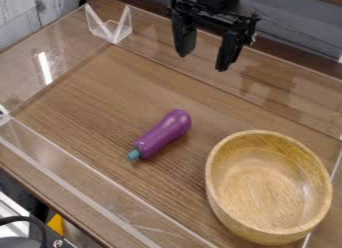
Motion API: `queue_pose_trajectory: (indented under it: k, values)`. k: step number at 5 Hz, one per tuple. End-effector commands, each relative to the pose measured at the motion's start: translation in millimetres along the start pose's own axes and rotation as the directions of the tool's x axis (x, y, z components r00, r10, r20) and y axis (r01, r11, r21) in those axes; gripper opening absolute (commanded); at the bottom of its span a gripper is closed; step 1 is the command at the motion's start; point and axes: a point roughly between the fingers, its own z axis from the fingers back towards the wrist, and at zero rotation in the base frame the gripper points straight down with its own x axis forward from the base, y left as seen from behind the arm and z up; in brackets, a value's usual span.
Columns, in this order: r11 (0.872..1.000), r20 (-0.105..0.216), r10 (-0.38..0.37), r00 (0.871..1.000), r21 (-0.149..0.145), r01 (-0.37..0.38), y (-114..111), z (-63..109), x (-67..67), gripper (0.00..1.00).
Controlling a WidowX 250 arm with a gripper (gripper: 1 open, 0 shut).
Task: Put the purple eggplant in the brown bowl
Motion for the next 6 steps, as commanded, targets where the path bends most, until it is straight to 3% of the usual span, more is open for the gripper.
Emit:
queue_pose_trajectory:
  k: [1, 4, 6]
  values:
    - [1.0, 0.008, -0.006, 1.0, 0.004, 0.006, 1, 1.3, 0.0, 1.0]
    - [1.0, 0.054, -0.002, 0.999, 0.012, 0.002, 2, 14.7, 8.0, 1.0]
    - [1.0, 0.061, -0.005, 0.998, 0.014, 0.004, 4, 16.0, 7.4, 1.0]
